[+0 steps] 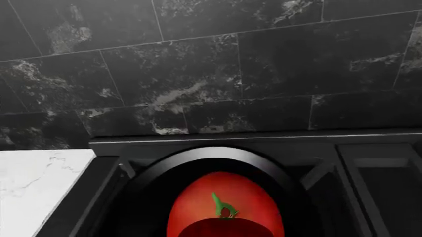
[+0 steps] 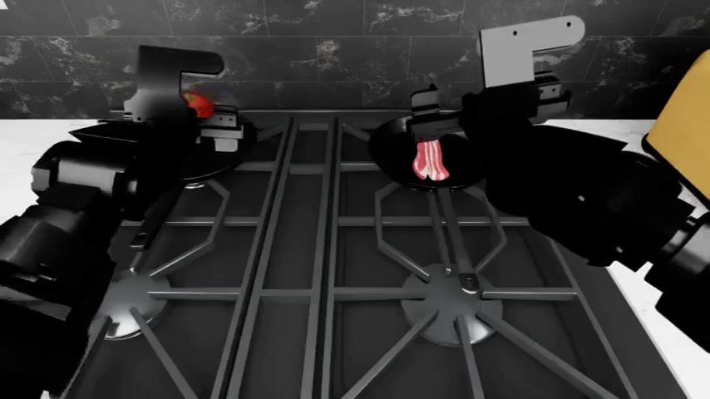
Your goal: Place both pans onto different burners. Then place the tomato and the bacon on different pans.
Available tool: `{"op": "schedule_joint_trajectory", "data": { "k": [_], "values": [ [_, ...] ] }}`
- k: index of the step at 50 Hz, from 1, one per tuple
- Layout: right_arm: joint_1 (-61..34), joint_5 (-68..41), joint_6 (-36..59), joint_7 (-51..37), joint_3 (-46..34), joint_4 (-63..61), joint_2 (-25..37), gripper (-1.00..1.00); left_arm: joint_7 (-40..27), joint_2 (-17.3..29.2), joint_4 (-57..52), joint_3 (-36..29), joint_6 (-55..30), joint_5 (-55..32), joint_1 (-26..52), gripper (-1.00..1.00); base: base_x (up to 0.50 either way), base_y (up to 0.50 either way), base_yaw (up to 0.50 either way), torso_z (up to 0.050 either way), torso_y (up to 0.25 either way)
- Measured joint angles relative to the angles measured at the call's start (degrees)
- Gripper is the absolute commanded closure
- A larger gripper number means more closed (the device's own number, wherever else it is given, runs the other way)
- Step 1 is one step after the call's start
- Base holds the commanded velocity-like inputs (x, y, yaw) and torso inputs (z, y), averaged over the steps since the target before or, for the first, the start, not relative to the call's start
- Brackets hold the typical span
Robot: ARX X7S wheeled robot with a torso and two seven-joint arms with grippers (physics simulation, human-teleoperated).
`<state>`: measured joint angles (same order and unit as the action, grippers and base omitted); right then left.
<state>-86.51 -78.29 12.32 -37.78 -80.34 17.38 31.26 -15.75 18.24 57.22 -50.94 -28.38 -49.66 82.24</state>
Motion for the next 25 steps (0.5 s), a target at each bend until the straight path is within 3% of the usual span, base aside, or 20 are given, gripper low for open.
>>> {"op": "schedule_joint_trajectory", "data": {
  "k": [11,25],
  "values": [
    [0.4,0.2,-0.1,0.2,0.0,0.6,-0.2,-1.00,3.3,-4.6,11.4,-0.1,3.8,2.9,2.2,1.00,0.00,0.00,0.00,0.000,0.001],
    [0.9,0.6,-0.2,0.5,0.0,1.4,-0.6,-1.00,4.7,-6.6,16.2,5.1,4.8,8.4,1.9,1.00,0.00,0.00,0.00,0.000,0.000]
  ]
}}
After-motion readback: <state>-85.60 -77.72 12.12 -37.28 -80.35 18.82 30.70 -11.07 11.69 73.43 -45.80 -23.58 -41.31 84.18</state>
